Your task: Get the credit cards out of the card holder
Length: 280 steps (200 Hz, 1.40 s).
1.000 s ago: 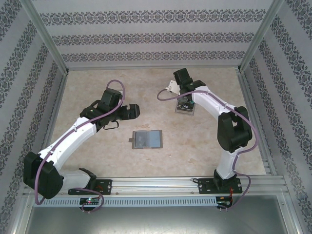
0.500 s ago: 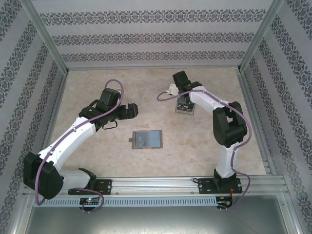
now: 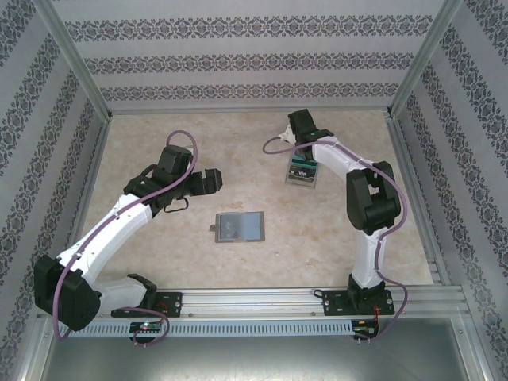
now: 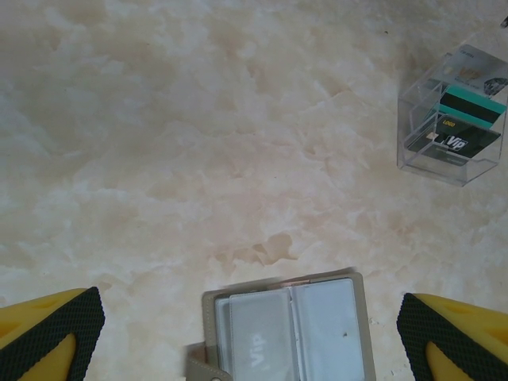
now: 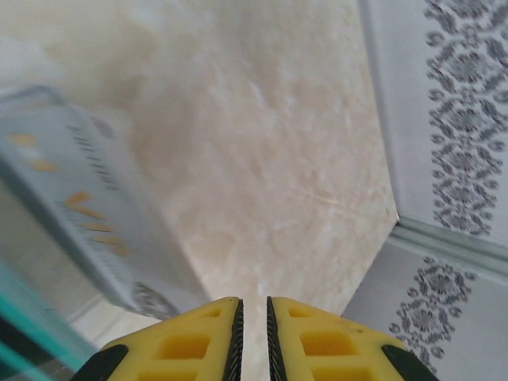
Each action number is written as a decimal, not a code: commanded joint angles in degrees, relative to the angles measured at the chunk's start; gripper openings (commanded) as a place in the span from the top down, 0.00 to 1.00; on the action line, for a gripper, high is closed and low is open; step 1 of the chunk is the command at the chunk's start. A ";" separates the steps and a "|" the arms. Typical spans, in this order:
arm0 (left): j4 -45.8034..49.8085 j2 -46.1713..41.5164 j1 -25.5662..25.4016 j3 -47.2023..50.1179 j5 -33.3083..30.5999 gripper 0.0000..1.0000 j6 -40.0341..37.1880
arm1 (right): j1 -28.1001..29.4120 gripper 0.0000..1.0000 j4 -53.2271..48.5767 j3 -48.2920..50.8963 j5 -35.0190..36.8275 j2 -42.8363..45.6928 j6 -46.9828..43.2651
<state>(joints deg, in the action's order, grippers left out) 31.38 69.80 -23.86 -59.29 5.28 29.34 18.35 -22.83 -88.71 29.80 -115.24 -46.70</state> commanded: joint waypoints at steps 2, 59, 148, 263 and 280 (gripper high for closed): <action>1.50 -1.70 0.86 0.96 -1.08 0.03 0.14 | -0.53 0.82 0.22 -2.08 2.86 0.46 4.91; 1.25 -1.52 0.92 1.28 0.90 0.03 0.10 | 0.89 0.86 -3.20 1.89 1.33 8.09 17.64; -3.10 3.27 0.87 4.70 11.10 0.10 3.90 | 10.16 1.00 -8.80 16.40 -21.29 27.03 56.56; -6.23 10.04 -2.75 10.90 15.17 0.40 11.58 | 25.57 1.00 2.22 35.08 -33.07 26.38 83.01; -6.48 11.10 -4.06 10.84 15.04 0.41 11.88 | 26.20 1.00 4.65 36.32 -35.39 24.77 85.00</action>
<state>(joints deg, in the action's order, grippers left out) 27.16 79.46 -25.93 -49.08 19.64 39.33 43.55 -24.03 -54.48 -0.93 -88.07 31.77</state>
